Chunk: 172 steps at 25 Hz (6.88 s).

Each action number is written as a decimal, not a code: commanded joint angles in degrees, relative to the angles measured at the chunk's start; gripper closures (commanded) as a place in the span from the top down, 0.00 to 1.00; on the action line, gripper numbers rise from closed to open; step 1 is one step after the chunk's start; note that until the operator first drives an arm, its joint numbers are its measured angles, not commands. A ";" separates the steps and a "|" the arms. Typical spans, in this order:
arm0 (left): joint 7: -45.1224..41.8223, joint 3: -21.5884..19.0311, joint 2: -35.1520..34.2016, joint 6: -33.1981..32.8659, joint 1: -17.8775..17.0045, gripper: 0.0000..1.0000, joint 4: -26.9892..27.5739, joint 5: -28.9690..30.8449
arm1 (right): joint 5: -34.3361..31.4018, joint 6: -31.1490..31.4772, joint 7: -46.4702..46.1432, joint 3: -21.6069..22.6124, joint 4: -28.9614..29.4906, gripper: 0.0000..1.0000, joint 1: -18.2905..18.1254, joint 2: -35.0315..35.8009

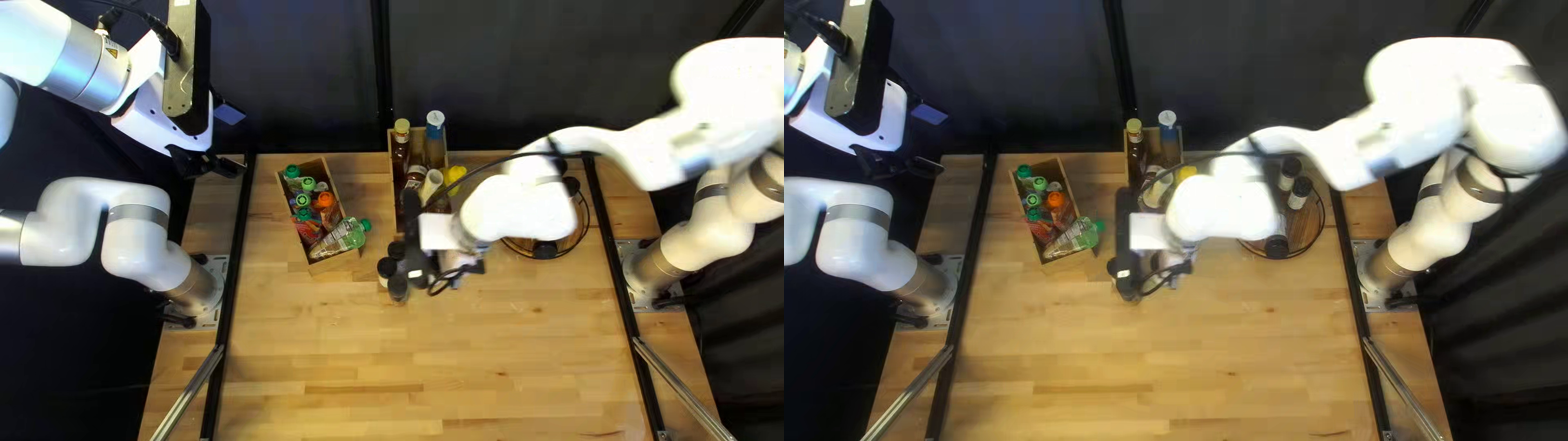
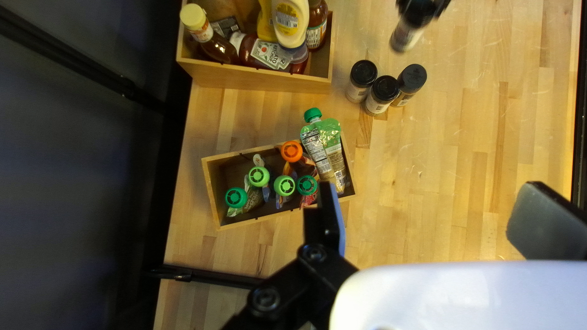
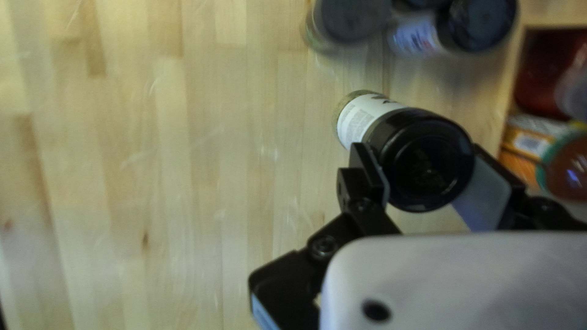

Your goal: Separate condiments, baby food and spices and place it in 3 different racks/containers

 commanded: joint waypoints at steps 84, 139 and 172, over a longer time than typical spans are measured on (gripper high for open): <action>0.00 0.00 0.00 0.00 0.00 1.00 0.00 0.00 | 3.42 3.64 1.61 3.11 -4.06 1.00 2.93 9.17; 0.00 0.00 0.00 0.00 0.00 1.00 0.00 0.00 | -28.84 3.62 -38.30 3.69 36.49 0.84 -1.52 -48.20; 0.00 0.00 0.00 0.00 0.00 1.00 0.00 0.00 | -0.07 16.31 -46.89 -6.37 -0.82 0.00 -11.06 13.16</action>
